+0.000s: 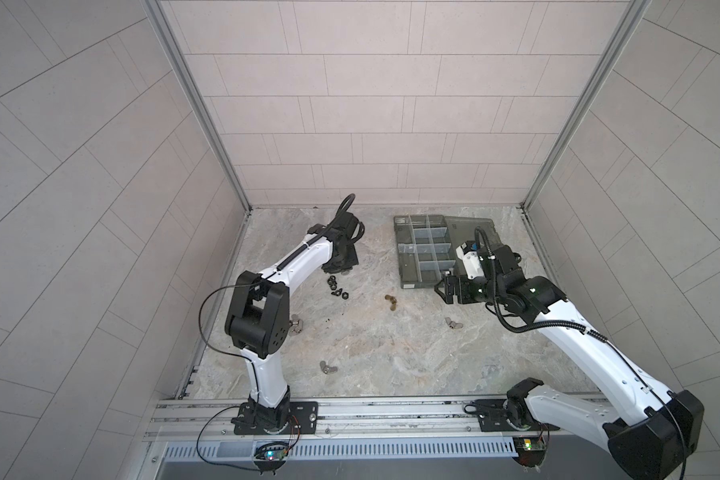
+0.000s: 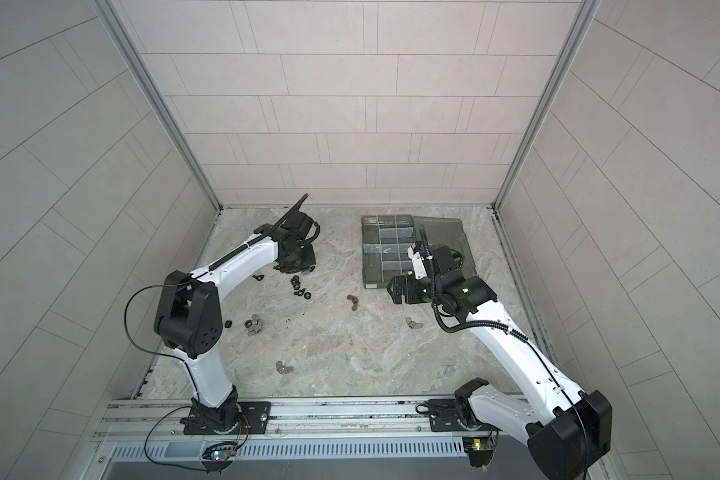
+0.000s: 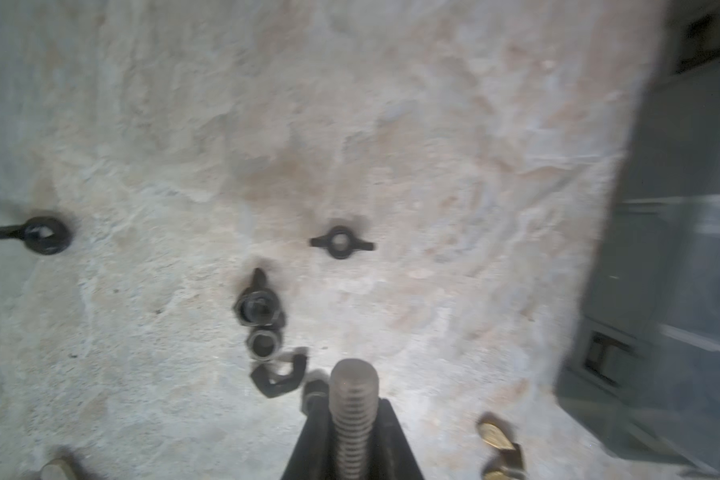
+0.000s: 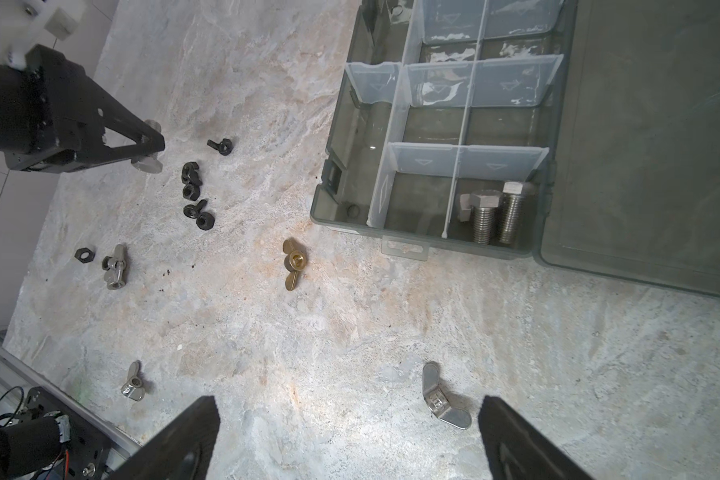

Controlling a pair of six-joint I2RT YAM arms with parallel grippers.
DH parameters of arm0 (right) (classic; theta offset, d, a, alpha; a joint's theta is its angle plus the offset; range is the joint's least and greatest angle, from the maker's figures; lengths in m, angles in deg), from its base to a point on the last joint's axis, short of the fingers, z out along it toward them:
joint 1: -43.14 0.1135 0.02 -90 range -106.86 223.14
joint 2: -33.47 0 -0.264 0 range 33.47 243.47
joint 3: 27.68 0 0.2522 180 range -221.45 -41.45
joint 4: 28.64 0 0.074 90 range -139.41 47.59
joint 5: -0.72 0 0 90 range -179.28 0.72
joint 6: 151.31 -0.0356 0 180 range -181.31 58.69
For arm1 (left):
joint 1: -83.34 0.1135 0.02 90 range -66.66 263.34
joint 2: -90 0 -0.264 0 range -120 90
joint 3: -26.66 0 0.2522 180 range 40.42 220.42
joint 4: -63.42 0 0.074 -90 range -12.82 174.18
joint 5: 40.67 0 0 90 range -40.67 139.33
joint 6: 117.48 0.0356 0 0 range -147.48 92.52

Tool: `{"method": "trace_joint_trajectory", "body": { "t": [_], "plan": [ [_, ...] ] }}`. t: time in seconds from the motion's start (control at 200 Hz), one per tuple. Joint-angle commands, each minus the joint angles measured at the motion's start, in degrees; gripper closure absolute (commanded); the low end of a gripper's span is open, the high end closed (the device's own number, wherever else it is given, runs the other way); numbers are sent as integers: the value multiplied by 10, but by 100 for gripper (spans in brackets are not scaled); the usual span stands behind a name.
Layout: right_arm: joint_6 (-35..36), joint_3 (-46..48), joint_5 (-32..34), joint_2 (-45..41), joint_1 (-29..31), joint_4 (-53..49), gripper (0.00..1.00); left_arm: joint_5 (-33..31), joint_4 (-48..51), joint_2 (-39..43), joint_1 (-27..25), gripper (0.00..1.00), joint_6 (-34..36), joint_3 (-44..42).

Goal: Sort the screws and nuts into containers
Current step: 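Carry the bolt with the left gripper over the organizer compartment holding bolts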

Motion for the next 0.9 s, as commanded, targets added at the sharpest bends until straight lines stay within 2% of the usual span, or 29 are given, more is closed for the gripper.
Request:
{"method": "trace_joint_trajectory", "body": {
  "t": [0.0, 0.4, 0.681, 0.896],
  "plan": [
    [-8, 8, 2, -20, -18, -15, 1, 10, 35, -30, -35, 91, -5, 56],
    [-12, 22, 64, -40, -77, -76, 1, 70, 5, -121, -125, 90, -30, 181],
    [-12, 32, 62, -76, -95, -97, 1, 97, -8, -203, -191, 90, -38, 295],
    [-4, 29, 68, -102, -99, -119, 1, 119, -48, -251, -219, 90, -46, 346]
  ]
}}
